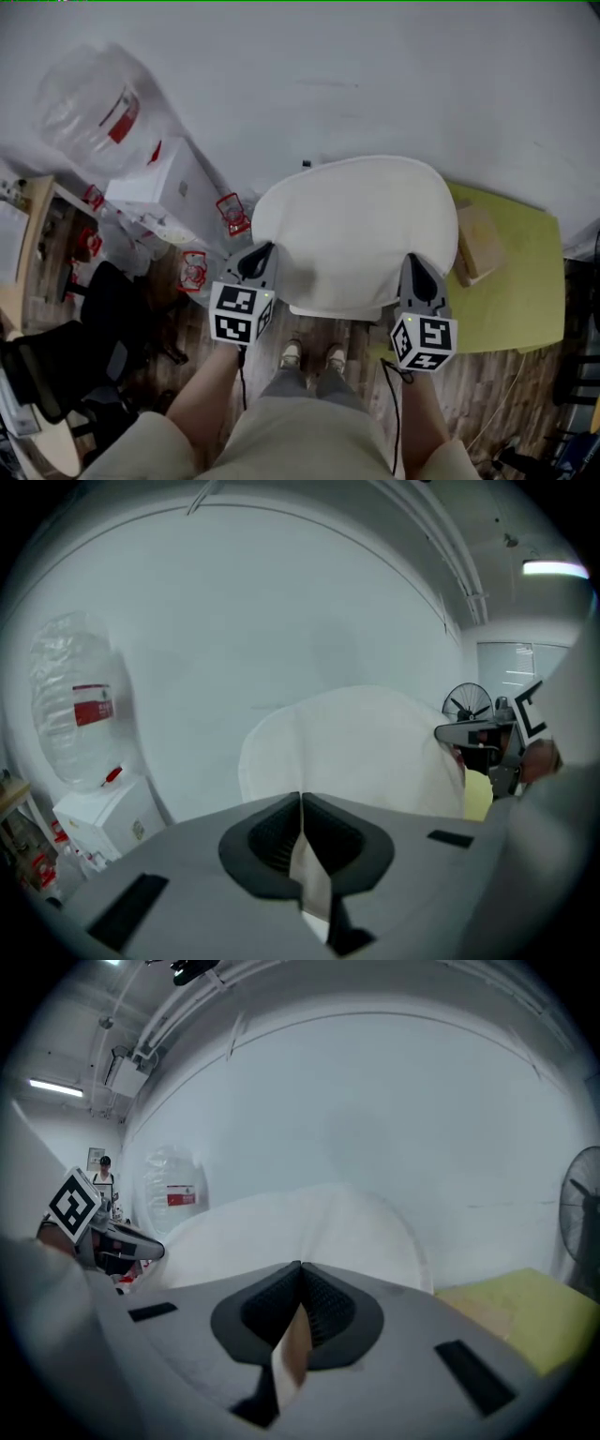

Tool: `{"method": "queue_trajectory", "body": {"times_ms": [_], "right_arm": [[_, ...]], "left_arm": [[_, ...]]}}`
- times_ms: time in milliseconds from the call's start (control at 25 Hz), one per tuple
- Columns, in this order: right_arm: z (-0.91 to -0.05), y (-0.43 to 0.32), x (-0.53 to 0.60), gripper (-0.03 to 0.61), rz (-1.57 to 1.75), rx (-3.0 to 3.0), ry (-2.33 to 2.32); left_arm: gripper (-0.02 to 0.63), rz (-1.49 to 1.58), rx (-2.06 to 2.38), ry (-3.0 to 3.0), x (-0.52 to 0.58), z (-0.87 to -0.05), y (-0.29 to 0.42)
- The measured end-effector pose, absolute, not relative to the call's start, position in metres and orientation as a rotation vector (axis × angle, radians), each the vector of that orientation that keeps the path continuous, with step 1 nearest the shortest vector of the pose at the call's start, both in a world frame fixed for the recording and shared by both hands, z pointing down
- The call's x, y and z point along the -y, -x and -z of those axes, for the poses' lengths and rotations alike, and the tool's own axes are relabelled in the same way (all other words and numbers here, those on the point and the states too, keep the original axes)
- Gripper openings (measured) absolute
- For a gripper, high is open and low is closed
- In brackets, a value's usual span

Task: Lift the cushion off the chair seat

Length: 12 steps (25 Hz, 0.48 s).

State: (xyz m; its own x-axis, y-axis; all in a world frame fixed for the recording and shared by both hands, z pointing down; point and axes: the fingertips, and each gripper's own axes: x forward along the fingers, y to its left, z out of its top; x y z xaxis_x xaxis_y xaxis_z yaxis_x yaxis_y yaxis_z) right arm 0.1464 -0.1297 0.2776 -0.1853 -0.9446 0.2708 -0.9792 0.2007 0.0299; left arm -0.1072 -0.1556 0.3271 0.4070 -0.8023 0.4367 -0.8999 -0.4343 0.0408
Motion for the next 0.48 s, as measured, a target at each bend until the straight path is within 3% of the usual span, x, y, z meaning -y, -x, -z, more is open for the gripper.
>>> {"method": "queue_trajectory", "body": {"times_ms": [480], "right_arm": [[-0.167, -0.165, 0.095, 0.023, 0.012, 2.343, -1.965]], "left_arm": [[0.025, -0.394, 1.583, -2.633, 0.136, -0.202, 0.086]]}}
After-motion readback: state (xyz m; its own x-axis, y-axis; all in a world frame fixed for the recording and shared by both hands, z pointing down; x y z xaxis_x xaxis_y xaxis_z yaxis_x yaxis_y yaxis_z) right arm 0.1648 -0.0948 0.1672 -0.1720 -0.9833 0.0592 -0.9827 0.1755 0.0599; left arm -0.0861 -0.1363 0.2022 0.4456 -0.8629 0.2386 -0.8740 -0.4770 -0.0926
